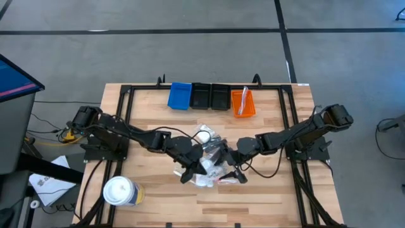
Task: Pick & Place Travel size toiletries
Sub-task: Put the white vanity pack into the right black bin
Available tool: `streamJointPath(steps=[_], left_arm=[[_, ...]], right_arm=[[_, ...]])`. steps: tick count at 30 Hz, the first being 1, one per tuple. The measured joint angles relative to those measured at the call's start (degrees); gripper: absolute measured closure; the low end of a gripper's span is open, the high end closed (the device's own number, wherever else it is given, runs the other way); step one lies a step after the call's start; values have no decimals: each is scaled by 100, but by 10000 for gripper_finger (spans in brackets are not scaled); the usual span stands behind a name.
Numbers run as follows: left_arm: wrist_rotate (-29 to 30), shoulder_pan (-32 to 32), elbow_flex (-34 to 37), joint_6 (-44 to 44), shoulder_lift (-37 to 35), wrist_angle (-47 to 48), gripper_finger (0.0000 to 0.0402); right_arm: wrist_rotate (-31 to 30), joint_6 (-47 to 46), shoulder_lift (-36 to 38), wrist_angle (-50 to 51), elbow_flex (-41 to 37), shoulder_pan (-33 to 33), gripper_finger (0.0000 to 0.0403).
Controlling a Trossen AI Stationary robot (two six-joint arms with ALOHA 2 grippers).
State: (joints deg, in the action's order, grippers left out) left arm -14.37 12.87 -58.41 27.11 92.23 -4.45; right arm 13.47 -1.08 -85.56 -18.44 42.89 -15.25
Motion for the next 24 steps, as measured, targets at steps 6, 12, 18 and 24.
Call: streamJointPath(steps=[6,12,18,24], left_arm=[[105,-49,0,-23,0,2,401],[141,-49,0,-32,0,2,401],[236,-49,0,-30,0,-123,401],[238,-43,4,13,-51,-664,386]], right_arm=[[0,0,0,98,0,-7,138],[1,-2,0,322,0,-7,173],[0,-43,0,301,0,-7,272],[-1,0,0,246,0,4,386]])
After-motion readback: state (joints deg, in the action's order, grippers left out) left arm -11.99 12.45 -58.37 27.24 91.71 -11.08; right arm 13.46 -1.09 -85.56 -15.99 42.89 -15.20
